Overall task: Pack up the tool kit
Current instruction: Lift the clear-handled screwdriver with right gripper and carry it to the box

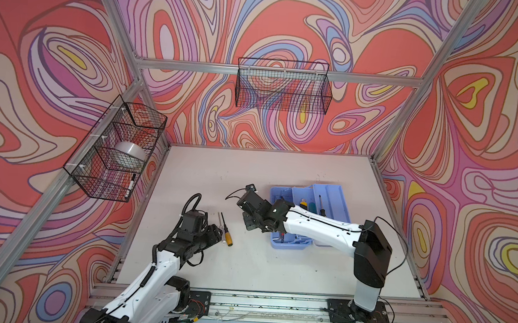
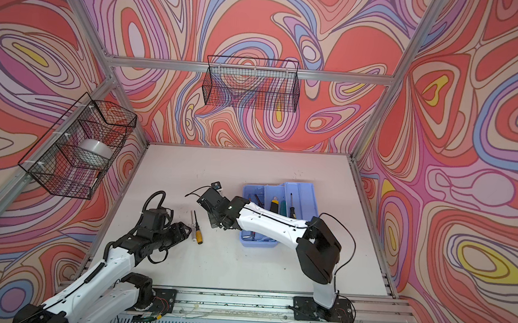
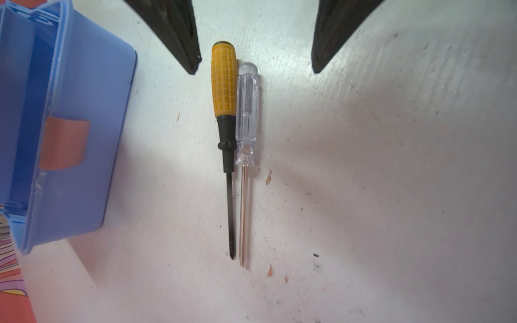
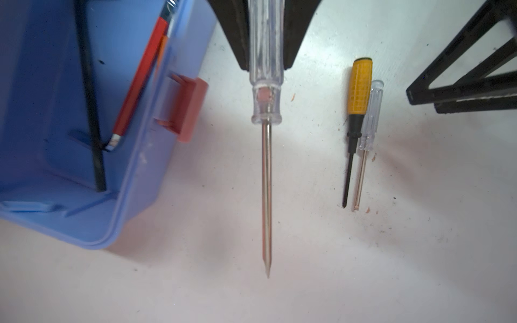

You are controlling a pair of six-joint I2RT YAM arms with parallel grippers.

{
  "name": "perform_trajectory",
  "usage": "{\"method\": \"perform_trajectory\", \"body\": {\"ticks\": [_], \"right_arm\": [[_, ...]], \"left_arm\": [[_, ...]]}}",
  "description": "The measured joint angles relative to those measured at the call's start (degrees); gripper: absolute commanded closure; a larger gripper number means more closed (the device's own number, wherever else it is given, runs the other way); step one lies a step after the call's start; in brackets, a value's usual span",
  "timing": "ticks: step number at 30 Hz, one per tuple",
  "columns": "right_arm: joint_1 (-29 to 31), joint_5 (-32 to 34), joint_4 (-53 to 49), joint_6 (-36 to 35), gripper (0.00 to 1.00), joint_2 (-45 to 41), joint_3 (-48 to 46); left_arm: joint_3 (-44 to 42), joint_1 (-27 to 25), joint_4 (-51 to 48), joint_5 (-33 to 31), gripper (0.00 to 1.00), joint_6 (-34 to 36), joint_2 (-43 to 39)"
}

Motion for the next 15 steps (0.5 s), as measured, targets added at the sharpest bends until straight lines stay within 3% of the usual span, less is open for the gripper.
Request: {"method": "perform_trajectory", "body": {"ticks": [7,15], "right_arm": [[-2.5,6.0,-5.7,0.4,0.85,-12.6,-5.9],[-13.1,9.0,-10.5,0.8,0.86,-25.7,-15.3]], "left_arm": [[0.3,-0.1,0.6,0.5,0.35,1.0,1.0],[2.3,-2.3,1.0,0.2,0.36,1.5,1.9]]}}
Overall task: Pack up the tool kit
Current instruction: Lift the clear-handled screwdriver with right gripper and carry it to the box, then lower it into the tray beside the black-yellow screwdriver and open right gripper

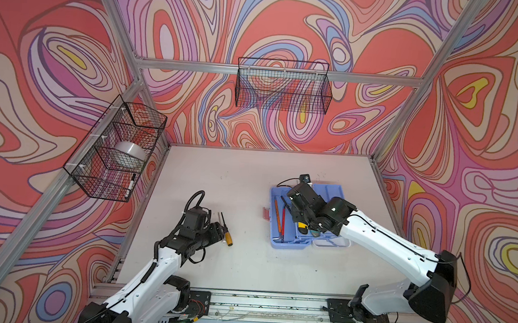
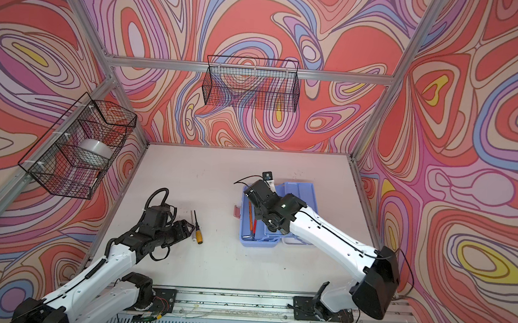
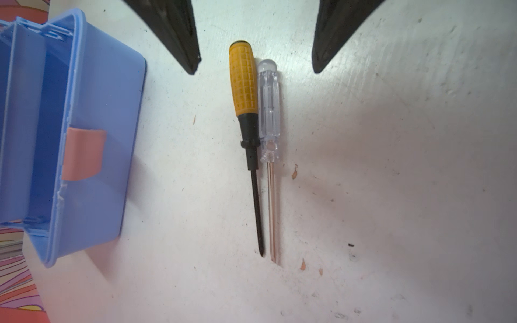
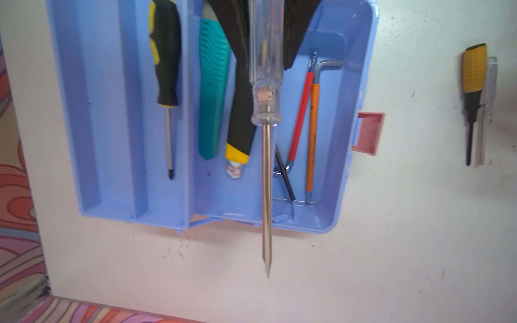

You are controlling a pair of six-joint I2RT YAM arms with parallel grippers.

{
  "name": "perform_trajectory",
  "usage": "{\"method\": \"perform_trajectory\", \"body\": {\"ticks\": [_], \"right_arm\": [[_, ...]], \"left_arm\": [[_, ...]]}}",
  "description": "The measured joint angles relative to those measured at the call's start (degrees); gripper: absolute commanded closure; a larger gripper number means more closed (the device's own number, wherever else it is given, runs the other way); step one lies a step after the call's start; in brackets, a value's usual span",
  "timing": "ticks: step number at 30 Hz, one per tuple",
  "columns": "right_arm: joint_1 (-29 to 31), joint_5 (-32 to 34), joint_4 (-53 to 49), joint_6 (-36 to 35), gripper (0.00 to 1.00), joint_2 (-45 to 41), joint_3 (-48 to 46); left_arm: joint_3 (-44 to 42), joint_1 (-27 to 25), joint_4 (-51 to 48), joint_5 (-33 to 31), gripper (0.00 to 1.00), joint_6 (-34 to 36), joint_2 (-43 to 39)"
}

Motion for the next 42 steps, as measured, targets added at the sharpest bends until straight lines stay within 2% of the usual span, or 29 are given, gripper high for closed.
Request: {"method": "perform_trajectory", "body": {"ticks": [6,14,31,42], "right_arm": [[-5.7,0.3,-1.0,-0.2,0.86,-5.7,-4.8],[-10.4,0.3,-0.9,-1.0,0.85,-6.4,-10.4],[-12.9,0.3,0.4,-2.4,0.80,-6.4,-14.7],[-13.1,0.2,1.7,-2.4,0.68,-6.4,-15.7]], "left_arm": [[0.4,-0.4,0.2,-0.4,0.36,0.3,0.7],[0.4,-0.7,0.2,-0.6,0.36,0.3,1.0],[0.4,-0.7,0.2,-1.0,0.36,0.5,1.0],[0.4,-0.7,0.2,-1.1,0.35,0.5,1.0]]}}
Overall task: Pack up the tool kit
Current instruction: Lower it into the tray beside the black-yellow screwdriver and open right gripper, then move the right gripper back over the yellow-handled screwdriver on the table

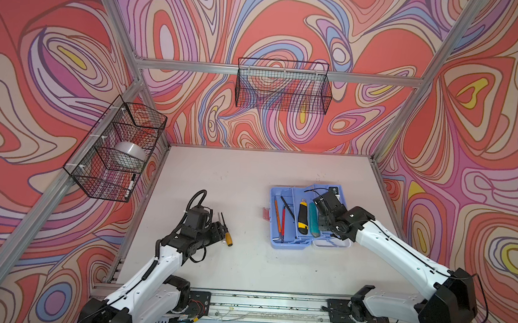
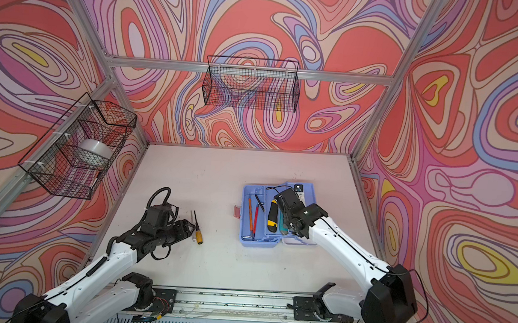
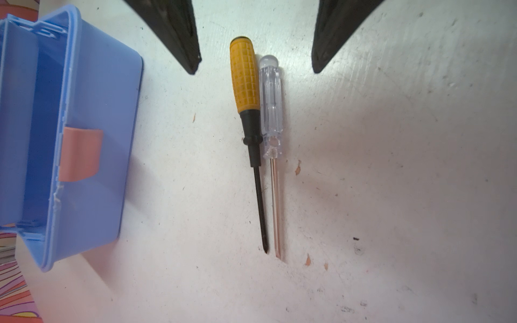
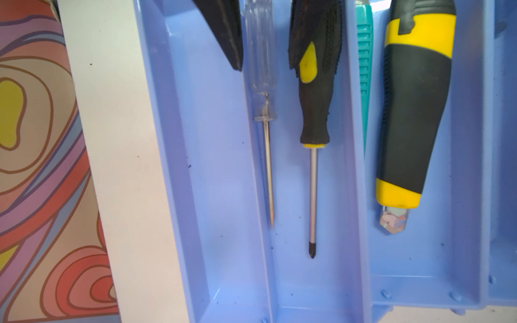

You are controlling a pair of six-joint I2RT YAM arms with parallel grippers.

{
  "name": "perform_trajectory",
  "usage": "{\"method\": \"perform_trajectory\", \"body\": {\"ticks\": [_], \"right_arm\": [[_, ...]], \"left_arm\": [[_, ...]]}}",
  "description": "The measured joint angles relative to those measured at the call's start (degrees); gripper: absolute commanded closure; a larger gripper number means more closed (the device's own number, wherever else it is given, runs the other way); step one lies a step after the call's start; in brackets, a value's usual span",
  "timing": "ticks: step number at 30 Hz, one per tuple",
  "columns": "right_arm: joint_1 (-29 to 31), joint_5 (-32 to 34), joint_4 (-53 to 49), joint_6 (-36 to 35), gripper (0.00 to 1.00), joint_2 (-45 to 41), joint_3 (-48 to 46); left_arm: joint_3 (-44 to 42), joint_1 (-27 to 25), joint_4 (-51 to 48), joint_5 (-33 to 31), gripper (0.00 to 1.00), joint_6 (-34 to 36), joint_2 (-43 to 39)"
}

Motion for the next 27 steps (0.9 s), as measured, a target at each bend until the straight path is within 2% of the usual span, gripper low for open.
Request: {"method": "perform_trajectory", "body": {"ticks": [12,19,22,27], "right_arm": [[-0.1,-0.6,-0.8,0.0,0.69,-1.9,3.2],[0.5,-5.3,2.5,0.5,0.69,-5.0,7.3],[3.2,-5.5,3.3,1.0,0.69,-3.1,8.3],[11.0,-5.9,5.2,2.1,0.68,2.4,11.0]], "left_arm": [[0.0,0.0,0.0,-0.6,0.35,0.0,0.1],[0.0,0.0,0.0,-0.8,0.36,0.0,1.4],[0.0,0.0,0.0,-0.8,0.36,0.0,1.4],[0.0,-0.1,0.0,-0.8,0.36,-0.2,0.7]]}}
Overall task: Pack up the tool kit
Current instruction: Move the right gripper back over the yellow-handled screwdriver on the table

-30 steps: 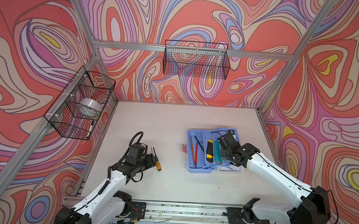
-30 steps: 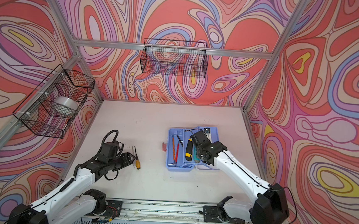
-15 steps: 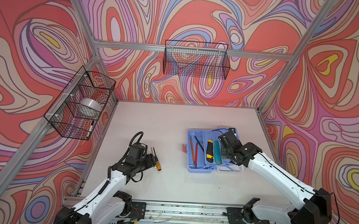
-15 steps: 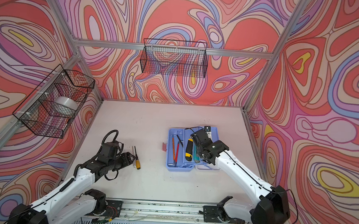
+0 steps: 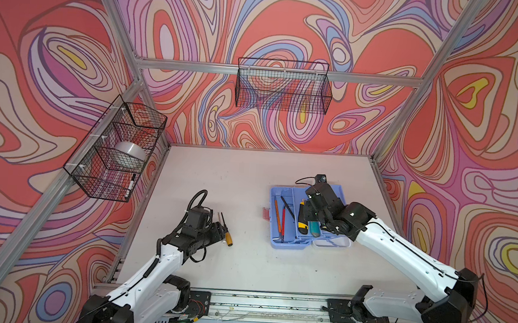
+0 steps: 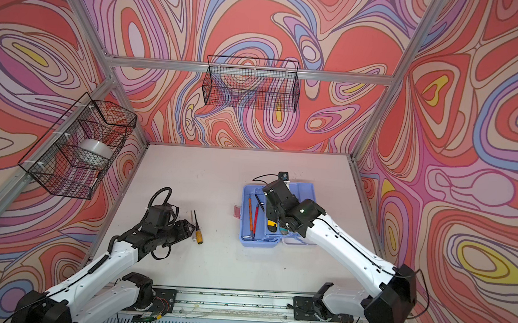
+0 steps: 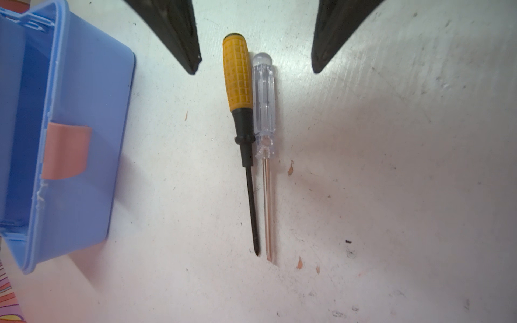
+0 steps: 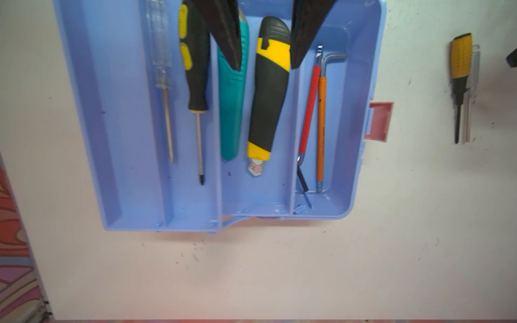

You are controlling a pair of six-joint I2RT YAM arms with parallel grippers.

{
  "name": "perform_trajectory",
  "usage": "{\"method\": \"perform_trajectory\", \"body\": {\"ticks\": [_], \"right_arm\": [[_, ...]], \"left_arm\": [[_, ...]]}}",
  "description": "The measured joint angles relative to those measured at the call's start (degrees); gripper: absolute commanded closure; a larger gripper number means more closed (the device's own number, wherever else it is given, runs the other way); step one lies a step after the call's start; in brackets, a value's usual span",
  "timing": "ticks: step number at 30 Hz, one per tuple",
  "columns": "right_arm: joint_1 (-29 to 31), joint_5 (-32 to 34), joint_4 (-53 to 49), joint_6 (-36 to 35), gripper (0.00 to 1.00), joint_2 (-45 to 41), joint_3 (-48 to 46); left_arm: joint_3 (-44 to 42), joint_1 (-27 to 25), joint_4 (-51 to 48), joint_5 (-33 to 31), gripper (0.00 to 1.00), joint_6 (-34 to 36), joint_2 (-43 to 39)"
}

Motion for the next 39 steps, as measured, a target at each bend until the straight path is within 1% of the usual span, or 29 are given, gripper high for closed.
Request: {"method": "perform_trajectory", "body": {"ticks": [5,7,11,19,23,26,32,39], "right_arm": [[6.0,-2.3,4.1,1.2,0.64,6.2,1.7],[8.2,-3.5,5.7,1.6,0.61,9.3,2.8],[12.4,-6.3,9.1,2.1,0.59,16.8,5.7],[17.6,-12.5,14.2,2.4,0.59,34.0,14.1],[19.1,-15.4,15.6,2.3,0.59,41.5,18.3],[19.6,-17.2,16.0,2.3,0.59,44.1,19.7],[19.6,-19.4,17.0,2.3,0.59,45.6,21.7],[19.8,-19.9,17.2,2.1,0.60,47.1,23.6]], "left_arm": [[-0.2,0.0,-0.4,0.0,0.36,-0.1,-1.6],[-0.3,0.0,-0.9,0.0,0.36,-0.1,-2.5],[-1.0,0.0,-2.0,-0.7,0.35,-0.4,-4.6],[-2.3,0.2,-3.4,-1.7,0.35,-1.4,-6.7],[-2.8,1.6,-4.3,-1.5,0.35,-1.6,-7.3],[-2.9,2.9,-5.3,-1.4,0.34,-1.7,-8.2],[-3.6,5.3,-6.9,-1.3,0.34,-1.7,-10.8],[-4.9,5.7,-7.0,-0.7,0.34,-1.9,-10.9]]}}
